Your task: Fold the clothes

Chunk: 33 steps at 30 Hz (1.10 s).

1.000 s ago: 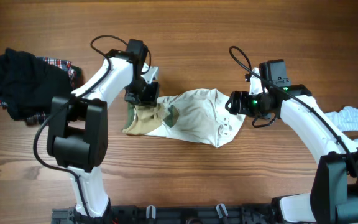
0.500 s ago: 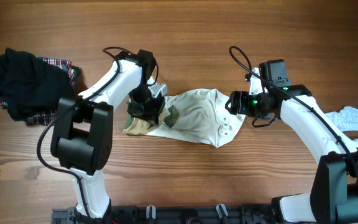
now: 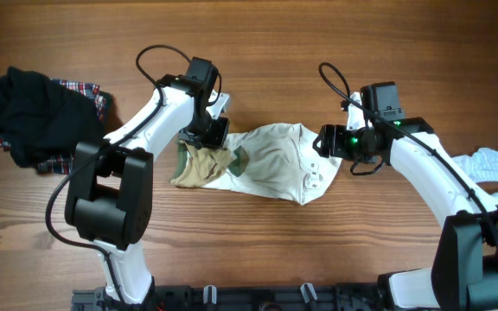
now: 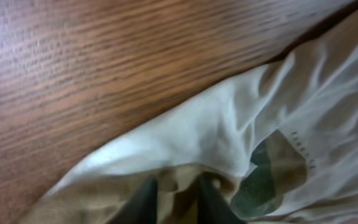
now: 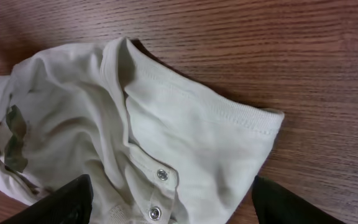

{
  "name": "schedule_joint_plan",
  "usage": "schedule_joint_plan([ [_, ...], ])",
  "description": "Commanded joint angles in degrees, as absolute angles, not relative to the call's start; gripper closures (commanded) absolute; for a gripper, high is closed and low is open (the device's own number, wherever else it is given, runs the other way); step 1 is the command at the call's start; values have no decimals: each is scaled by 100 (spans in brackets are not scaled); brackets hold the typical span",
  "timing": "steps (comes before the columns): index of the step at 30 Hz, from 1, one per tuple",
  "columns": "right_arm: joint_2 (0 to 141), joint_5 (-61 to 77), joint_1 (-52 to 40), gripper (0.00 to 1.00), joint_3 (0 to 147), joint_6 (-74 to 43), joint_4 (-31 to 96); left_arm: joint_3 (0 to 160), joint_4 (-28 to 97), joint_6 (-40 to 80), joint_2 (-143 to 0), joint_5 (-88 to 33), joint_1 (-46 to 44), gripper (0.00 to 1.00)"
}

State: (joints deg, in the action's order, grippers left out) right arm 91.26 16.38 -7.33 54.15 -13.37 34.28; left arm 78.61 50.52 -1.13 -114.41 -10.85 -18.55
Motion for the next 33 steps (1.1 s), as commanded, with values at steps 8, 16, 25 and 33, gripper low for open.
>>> schedule_joint_plan([
  [8, 9150, 1546, -709, 18, 5507, -1352, 3437, 7784, 6578, 43, -11378, -2311, -2303, 96],
  [16, 9150, 2018, -709, 17, 5507, -878, 3347, 7843, 5765, 668, -10562, -2128, -1841, 90],
  [25, 9327, 2827, -711, 21, 5507, -478, 2585, 6729, 4847, 648, -10934, -1490, -1841, 89],
  [33, 9900, 3583, -1155, 38, 5612, -3758, 2147, 6482, 4646, 652, -10951, -1492, -1841, 89],
])
